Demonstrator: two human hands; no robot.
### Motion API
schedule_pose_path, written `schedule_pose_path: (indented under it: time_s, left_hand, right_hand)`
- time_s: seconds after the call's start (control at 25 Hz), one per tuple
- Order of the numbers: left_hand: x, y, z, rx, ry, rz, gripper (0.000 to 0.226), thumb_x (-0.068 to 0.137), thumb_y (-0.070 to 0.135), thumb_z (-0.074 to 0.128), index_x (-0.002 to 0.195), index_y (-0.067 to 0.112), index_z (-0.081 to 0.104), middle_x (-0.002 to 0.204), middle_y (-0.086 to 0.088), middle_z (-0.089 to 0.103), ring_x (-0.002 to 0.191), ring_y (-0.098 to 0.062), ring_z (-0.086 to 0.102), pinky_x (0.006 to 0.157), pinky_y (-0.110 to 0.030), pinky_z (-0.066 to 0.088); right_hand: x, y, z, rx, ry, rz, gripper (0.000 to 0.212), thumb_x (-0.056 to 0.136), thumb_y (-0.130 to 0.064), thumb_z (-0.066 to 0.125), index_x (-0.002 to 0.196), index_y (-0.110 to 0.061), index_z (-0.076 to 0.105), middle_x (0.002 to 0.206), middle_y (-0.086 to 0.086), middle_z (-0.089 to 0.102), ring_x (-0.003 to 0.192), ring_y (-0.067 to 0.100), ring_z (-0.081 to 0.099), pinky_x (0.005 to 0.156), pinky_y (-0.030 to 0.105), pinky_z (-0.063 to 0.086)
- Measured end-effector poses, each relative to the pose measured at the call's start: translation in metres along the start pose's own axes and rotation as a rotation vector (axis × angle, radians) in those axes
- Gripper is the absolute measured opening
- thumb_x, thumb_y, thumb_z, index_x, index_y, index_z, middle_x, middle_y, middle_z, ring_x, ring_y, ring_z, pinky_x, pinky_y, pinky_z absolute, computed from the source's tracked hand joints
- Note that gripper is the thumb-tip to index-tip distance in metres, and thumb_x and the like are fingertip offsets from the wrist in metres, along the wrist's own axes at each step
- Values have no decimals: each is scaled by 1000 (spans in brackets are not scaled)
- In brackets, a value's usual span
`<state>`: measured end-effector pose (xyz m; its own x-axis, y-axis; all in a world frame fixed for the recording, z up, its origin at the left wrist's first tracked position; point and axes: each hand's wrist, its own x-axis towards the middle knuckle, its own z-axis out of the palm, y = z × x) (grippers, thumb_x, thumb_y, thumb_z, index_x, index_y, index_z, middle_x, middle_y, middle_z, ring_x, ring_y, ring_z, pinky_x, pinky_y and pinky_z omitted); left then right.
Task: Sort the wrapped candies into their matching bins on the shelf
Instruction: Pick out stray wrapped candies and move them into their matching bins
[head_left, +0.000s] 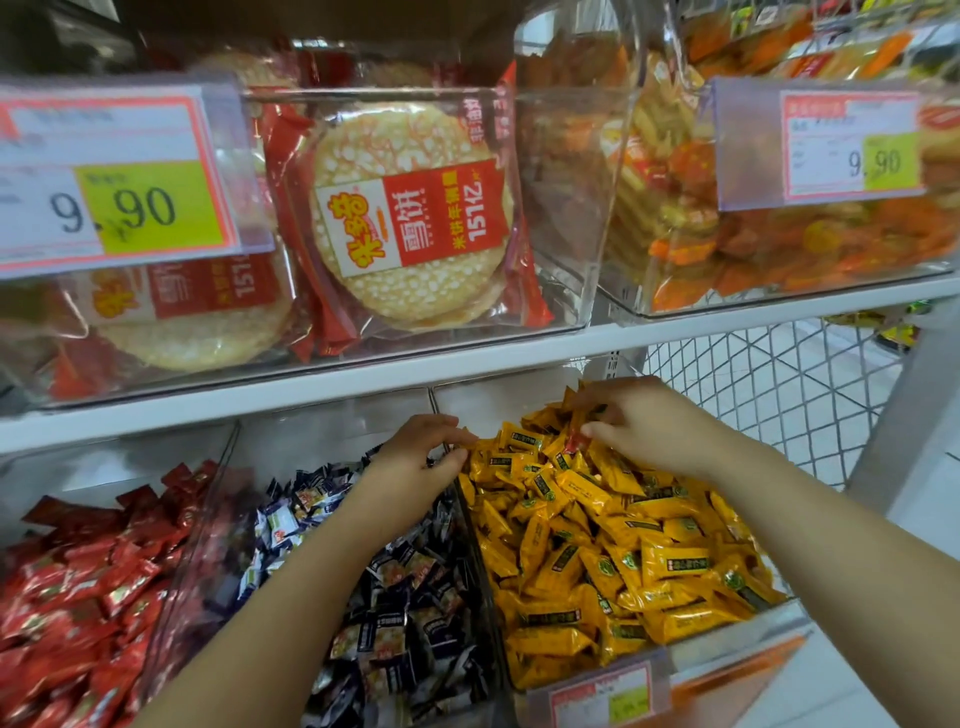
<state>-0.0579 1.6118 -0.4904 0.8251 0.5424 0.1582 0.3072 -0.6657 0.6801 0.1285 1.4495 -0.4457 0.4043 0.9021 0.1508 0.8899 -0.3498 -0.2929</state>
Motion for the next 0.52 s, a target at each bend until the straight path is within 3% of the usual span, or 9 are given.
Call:
schedule_pose_path:
  time_s: [0.08, 0.16, 0.24, 0.36, 0.52]
  left_hand:
    - [-2, -1, 1, -5, 1, 2, 16, 96, 29, 48, 102, 41, 57, 135, 15, 41, 111, 4, 35, 90, -17, 28]
    - [-3, -1, 2, -13, 6, 3, 15, 96, 29, 47, 103, 40, 57, 137, 14, 40, 111, 4, 36, 90, -17, 29]
    - [-4, -1, 1, -18, 8, 8, 16, 96, 29, 48, 105, 38, 58, 138, 13, 40, 112, 3, 36, 90, -17, 29]
    - [-14, -1, -6, 3, 53, 41, 20, 94, 27, 52, 110, 35, 60, 135, 11, 43, 119, -3, 43, 92, -18, 33]
    - [-51, -1, -42, 56, 254, 47, 23, 93, 22, 54, 112, 32, 61, 118, 17, 51, 107, -1, 50, 85, -16, 39]
  right_hand:
    - [18, 2, 15, -108, -91, 31, 34, 90, -22, 57, 124, -24, 58, 115, 1, 61, 104, 18, 56, 84, 26, 43]
    - [28, 5, 25, -113, -124, 46, 23, 87, -19, 61, 109, -20, 67, 113, 2, 63, 105, 18, 55, 86, 24, 41]
    - [30, 4, 26, -55, -2, 58, 10, 85, -17, 62, 89, -20, 70, 100, 1, 67, 97, 18, 59, 81, 23, 43]
    - [16, -13, 22, 190, 282, 65, 5, 85, -14, 63, 83, -18, 66, 79, -1, 68, 72, 13, 63, 66, 15, 42]
    - [-14, -69, 18, 452, 218, -54, 12, 88, -13, 59, 85, -25, 59, 77, -4, 68, 69, 6, 66, 69, 20, 49]
